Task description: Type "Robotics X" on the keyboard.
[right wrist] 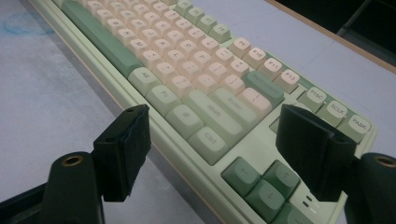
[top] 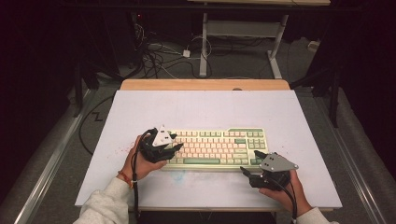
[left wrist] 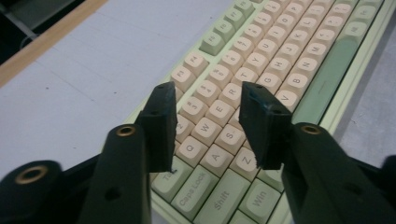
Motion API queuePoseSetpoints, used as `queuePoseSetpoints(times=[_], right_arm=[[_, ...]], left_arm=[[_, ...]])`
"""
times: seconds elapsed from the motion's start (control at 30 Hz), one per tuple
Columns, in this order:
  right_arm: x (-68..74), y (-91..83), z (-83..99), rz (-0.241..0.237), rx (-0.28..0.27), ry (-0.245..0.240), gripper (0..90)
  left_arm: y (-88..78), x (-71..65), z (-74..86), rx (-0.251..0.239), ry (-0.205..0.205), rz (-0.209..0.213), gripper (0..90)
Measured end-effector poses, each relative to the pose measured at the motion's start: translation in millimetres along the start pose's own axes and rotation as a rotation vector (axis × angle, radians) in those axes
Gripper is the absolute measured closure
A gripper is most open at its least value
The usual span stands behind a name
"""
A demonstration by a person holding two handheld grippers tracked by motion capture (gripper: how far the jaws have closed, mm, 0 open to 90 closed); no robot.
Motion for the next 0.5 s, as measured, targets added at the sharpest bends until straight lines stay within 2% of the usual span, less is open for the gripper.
queuePoseSetpoints(times=[0.27,0.5], right_arm=[[-0.3,-0.6,-0.1,0.002,-0.002,0.005,26.7],[-0.7,-1.1,-0.3,0.004,-0.004,0.005,26.6]], left_arm=[[-15.4,4.4,11.8,-0.044,-0.019,-0.044,26.8],[-25.1,3.6,24.7,-0.059,-0.029,-0.086,19.9]])
Point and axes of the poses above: each handheld gripper's, and its own axes: y roughly forward along the jaws, z roughly out of its underside, x roughly to its left, the point moved 5 cm from there along y, roughly forward along the jaws, and after that the axes turned 1 degree about y, right-handed, at the moved point
